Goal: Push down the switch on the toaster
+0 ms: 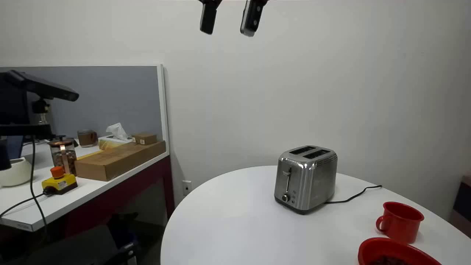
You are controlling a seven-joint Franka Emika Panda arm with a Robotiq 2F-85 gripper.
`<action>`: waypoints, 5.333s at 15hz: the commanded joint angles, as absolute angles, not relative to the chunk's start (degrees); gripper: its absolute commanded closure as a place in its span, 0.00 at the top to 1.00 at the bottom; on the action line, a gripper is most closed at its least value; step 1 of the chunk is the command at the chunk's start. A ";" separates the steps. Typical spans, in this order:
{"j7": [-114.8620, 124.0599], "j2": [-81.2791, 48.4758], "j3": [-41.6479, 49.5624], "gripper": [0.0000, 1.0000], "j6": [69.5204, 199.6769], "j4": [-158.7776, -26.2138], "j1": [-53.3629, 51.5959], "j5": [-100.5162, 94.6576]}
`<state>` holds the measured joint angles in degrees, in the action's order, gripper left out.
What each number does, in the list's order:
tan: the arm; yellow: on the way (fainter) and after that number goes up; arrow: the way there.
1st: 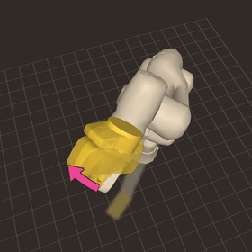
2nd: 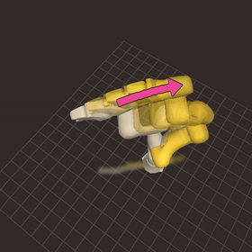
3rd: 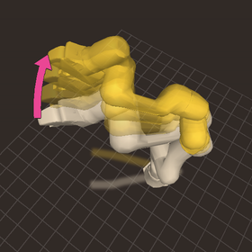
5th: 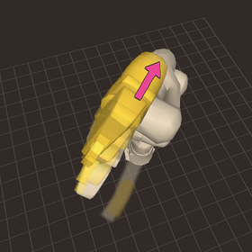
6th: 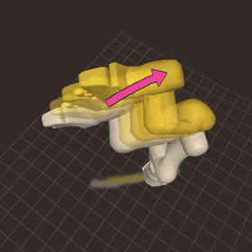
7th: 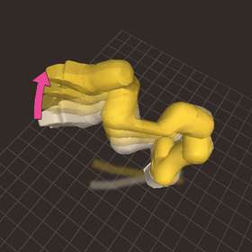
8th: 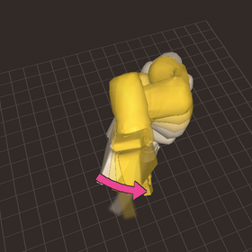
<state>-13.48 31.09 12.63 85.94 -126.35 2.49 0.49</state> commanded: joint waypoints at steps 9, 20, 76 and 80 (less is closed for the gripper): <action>-14.78 19.45 9.60 1.00 103.98 -123.33 1.14 3.62; -15.50 0.83 3.59 0.71 127.68 -118.64 0.17 1.39; -4.77 -38.70 0.70 0.34 144.98 -102.81 -1.68 -5.98; -7.01 -35.21 -2.61 0.64 139.32 -105.32 1.91 -0.42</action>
<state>-5.15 -38.16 0.25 143.38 -103.18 -1.30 -4.39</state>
